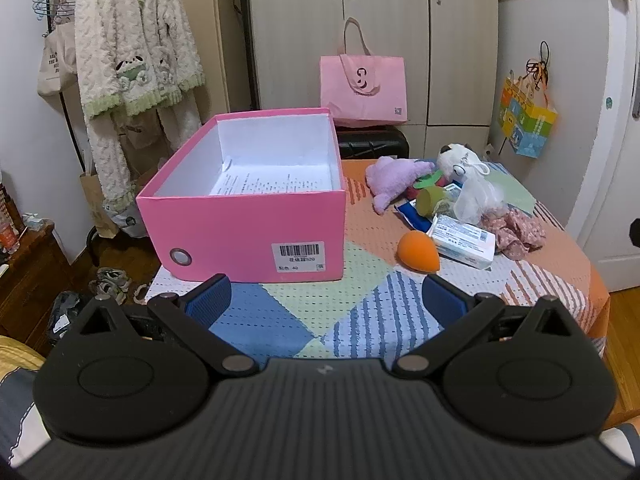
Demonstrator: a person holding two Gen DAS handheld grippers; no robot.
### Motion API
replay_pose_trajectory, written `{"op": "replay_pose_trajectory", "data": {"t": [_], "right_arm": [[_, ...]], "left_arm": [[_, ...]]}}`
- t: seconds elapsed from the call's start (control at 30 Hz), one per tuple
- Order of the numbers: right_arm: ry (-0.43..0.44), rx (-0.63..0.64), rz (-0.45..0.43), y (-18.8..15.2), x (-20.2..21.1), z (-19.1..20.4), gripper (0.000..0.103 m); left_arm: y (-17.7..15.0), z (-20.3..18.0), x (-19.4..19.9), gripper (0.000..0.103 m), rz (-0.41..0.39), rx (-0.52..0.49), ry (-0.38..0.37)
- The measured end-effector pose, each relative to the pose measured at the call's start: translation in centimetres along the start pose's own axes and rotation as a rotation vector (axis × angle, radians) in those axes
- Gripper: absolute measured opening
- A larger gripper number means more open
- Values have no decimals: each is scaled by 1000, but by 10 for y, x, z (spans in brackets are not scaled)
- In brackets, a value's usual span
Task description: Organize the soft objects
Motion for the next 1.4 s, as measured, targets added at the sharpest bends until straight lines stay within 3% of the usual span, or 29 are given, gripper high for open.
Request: {"op": "replay_pose_trajectory", "data": {"t": [0.4, 0.57, 0.7, 0.9, 1.07, 1.23, 1.4], "right_arm": [[17, 42, -45, 0, 9, 2, 103], [82, 31, -139, 3, 12, 4, 103], [149, 5, -224, -1, 6, -2, 103], [239, -11, -212, -5, -21, -10, 95], [302, -19, -201, -14, -48, -9, 87], [349, -25, -169, -20, -87, -4, 79], [343, -4, -136, -25, -124, -2, 78]], "left_arm": [[-1, -12, 7, 103, -21, -47, -10], [7, -11, 11, 103, -92, 34, -36], [11, -17, 5, 103, -142, 20, -20], [5, -34, -20, 102, -170, -23, -95], [-2, -50, -53, 100, -114, -24, -213], [-9, -70, -83, 99, -81, -41, -263], [-18, -85, -111, 88, -52, -69, -277]]}}
Point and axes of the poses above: each gripper's, at about its wrist camera, not at the fingertips, and x roughly against the way its jaws point, z to its left, y to its top, the point moved 6 cm from there along -x, roughly the way its jaws point, and after that the axes turned 10 degrees about x, right-handed, at the moved point
